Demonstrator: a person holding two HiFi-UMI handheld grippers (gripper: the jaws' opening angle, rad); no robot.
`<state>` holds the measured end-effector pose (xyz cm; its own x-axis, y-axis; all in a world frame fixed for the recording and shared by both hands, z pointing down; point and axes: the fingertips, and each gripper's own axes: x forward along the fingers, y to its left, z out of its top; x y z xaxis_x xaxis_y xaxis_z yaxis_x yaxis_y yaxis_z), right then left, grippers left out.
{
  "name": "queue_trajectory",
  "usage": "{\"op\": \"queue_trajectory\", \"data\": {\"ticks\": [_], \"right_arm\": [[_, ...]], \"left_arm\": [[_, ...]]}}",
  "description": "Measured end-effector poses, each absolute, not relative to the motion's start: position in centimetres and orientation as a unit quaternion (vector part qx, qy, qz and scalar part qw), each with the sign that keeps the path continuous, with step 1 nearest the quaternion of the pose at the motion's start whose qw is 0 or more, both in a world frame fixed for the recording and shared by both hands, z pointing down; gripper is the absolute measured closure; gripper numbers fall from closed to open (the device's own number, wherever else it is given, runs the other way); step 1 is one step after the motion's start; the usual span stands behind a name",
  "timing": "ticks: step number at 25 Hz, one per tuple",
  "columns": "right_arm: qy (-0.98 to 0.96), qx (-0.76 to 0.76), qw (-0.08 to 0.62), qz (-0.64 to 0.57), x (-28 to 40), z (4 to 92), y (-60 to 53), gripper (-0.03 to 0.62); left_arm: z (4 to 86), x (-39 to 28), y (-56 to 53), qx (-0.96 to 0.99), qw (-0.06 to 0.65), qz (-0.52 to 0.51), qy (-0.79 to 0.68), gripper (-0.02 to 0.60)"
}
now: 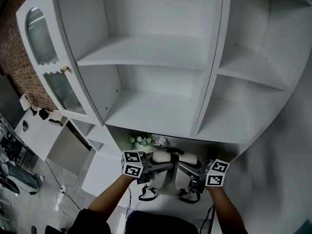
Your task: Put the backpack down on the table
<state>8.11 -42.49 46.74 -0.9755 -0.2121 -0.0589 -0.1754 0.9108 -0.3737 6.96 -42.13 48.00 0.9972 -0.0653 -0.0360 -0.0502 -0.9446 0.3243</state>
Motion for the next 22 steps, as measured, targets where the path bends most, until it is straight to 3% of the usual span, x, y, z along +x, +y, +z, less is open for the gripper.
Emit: {"op": "queue_trajectory", "data": {"ticks": [22], "right_arm": [[0.964,-0.104,0.015,-0.244,7.5,54.2,-43.4,0.539]], "left_arm": [[54.8,6.7,-43.2,0.973,0.221,-0.015,-0.069,0.529]]}}
